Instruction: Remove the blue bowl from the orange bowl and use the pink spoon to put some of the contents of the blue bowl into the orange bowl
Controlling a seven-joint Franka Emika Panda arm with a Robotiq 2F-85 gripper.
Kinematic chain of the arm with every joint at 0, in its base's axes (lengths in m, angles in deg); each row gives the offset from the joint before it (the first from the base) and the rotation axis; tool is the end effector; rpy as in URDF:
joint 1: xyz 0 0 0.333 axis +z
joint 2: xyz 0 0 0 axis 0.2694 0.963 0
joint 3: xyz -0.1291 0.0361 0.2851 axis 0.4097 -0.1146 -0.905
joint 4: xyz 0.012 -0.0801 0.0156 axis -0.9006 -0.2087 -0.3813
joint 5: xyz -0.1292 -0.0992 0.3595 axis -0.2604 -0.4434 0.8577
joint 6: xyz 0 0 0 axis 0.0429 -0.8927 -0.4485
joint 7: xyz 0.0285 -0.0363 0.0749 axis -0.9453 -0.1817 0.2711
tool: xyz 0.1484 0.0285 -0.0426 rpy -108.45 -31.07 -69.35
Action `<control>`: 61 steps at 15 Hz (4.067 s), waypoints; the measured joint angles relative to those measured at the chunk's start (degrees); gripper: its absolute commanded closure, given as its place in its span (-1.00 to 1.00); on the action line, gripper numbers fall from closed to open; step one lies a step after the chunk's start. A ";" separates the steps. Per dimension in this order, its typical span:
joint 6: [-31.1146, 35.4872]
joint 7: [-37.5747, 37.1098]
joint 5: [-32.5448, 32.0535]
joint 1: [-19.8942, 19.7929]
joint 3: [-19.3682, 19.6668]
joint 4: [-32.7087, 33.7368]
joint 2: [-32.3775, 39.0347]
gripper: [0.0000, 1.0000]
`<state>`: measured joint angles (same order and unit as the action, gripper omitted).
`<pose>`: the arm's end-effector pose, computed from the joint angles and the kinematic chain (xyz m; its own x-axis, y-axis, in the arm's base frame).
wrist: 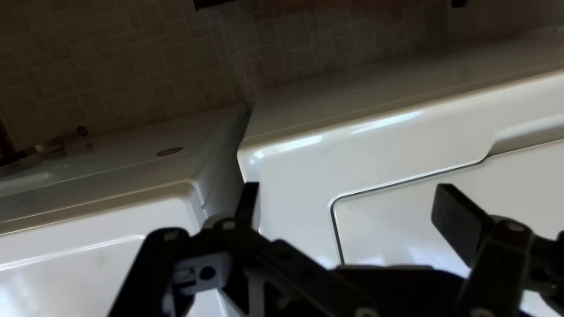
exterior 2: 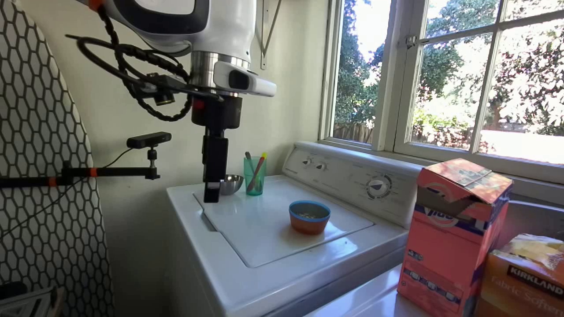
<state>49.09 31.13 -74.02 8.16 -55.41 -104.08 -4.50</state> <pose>0.3722 -0.1115 0.4424 0.9751 -0.2147 -0.0554 -0.2165 -0.9758 -0.0294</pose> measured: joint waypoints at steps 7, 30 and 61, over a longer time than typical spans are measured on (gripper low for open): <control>9.69 -0.33 1.13 0.00 0.14 0.10 2.91 -1.00; 29.43 -11.63 9.75 0.96 -2.78 9.08 23.33 -0.98; 19.33 -12.55 9.84 4.03 -5.04 34.33 45.94 0.45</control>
<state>68.42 18.58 -64.18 12.19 -60.44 -69.75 41.44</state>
